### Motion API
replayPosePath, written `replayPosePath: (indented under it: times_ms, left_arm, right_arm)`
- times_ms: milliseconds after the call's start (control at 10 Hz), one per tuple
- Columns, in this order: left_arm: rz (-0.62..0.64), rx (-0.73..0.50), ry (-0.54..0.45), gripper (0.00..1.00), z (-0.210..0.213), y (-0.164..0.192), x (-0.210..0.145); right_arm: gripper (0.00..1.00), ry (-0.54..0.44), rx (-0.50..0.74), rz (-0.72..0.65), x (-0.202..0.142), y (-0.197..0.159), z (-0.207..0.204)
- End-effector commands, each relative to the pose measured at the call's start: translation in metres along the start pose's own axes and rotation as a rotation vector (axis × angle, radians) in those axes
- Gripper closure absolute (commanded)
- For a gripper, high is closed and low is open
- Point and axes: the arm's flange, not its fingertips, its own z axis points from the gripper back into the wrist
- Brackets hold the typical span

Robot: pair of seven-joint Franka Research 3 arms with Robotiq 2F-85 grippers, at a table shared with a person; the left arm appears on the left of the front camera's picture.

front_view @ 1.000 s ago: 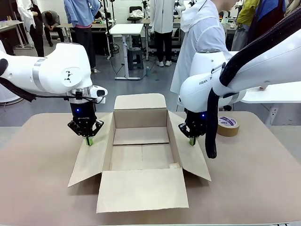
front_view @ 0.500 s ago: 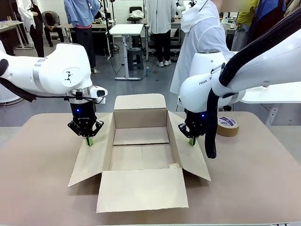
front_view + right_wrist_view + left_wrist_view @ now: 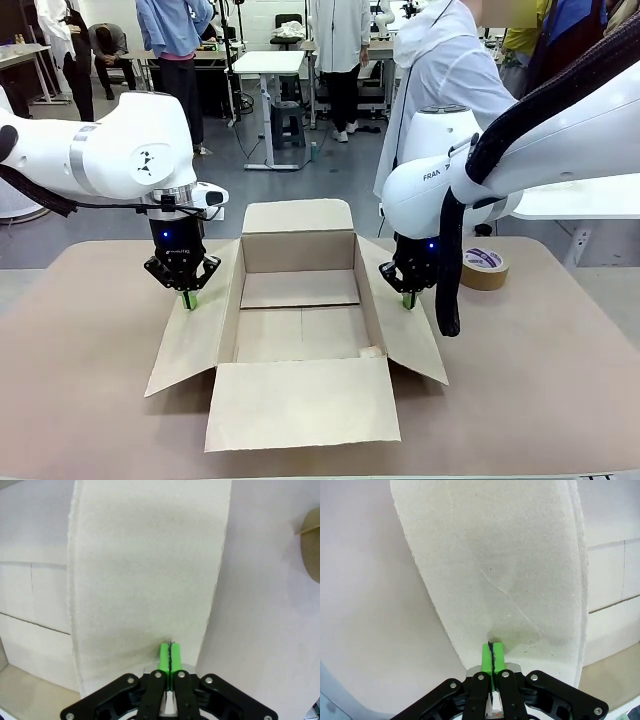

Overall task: Wrap the clocks to prevent damage.
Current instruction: Once the human has placed the objects inside and stepped back, release both hands from the side flaps of the Package Box.

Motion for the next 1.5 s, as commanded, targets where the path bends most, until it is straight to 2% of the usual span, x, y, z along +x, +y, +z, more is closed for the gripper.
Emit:
replayPosePath:
  times_ms: [0, 1400]
  left_arm:
    - [-0.004, 0.010, -0.003, 1.00, 0.0002, 0.0013, -0.0044]
    - [-0.004, 0.010, -0.003, 1.00, 0.0002, 0.0013, -0.0044]
  right_arm:
    - [0.99, 0.006, -0.014, -0.017, -0.0003, 0.0021, -0.0017]
    - [0.99, 0.006, -0.014, -0.017, -0.0003, 0.0021, -0.0017]
